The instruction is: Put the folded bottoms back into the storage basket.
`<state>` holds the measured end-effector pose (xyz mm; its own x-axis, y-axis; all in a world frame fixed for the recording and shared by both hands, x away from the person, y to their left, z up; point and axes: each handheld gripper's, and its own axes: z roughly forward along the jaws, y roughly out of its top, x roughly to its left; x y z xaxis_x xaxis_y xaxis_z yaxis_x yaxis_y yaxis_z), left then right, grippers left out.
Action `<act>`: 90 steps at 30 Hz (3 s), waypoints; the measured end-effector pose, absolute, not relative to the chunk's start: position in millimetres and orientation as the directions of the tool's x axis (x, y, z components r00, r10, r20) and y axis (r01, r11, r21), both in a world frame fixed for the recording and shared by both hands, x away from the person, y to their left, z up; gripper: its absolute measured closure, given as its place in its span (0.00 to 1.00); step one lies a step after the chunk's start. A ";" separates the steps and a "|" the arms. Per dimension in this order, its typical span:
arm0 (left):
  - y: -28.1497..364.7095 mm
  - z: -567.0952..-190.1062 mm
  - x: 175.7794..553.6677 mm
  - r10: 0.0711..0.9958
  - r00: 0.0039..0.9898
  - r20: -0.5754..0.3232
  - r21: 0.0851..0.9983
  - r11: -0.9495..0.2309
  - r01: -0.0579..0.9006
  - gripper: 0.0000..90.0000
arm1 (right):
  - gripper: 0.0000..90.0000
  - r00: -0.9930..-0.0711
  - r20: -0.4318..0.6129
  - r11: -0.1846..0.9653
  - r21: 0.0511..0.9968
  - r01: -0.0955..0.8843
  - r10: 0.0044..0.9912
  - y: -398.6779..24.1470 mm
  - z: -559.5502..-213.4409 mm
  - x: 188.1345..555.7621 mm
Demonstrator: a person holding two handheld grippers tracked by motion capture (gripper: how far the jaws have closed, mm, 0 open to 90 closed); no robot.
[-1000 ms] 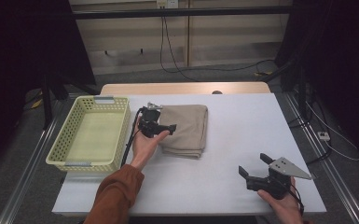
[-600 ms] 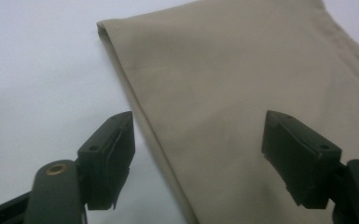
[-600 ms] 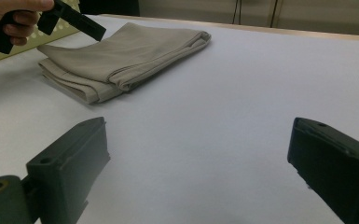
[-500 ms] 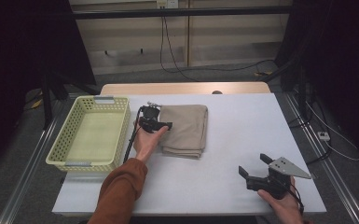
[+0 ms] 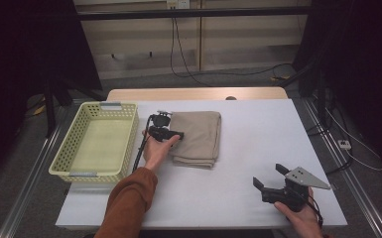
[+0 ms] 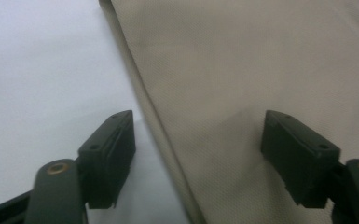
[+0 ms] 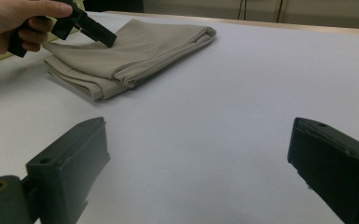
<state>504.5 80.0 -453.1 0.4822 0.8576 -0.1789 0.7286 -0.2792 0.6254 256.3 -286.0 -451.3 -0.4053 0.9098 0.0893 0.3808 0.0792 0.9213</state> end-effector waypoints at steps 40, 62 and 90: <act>77.1 -435.7 494.6 0.754 0.592 -0.286 0.718 -0.241 0.653 0.92 | 0.06 -0.392 0.086 0.079 0.919 0.386 0.916 -285.9 -452.2 257.8; 78.4 -389.7 484.8 0.713 0.666 -0.221 0.838 -0.211 0.504 0.92 | 0.05 -0.388 0.085 0.074 0.923 0.377 0.918 -287.5 -451.3 257.3; 98.6 -334.0 462.4 0.702 0.700 -0.132 0.909 -0.195 0.367 0.93 | 0.05 -0.385 0.087 0.071 0.923 0.378 0.919 -287.7 -451.3 257.2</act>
